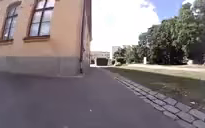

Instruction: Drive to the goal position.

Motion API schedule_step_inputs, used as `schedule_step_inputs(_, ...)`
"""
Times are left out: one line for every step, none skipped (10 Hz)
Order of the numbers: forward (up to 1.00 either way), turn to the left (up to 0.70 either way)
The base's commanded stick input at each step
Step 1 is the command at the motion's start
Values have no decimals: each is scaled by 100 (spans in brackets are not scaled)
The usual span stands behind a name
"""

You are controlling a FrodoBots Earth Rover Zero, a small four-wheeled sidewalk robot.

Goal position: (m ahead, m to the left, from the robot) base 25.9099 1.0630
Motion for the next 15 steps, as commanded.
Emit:
schedule_step_inputs(85, 0)
schedule_step_inputs(85, 0)
schedule_step_inputs(85, 0)
schedule_step_inputs(85, 0)
schedule_step_inputs(85, 0)
schedule_step_inputs(85, 0)
schedule_step_inputs(85, 25)
schedule_step_inputs(85, 34)
schedule_step_inputs(85, 15)
schedule_step_inputs(85, 0)
schedule_step_inputs(85, 0)
schedule_step_inputs(85, 0)
schedule_step_inputs(85, 0)
schedule_step_inputs(85, 0)
schedule_step_inputs(85, 0)
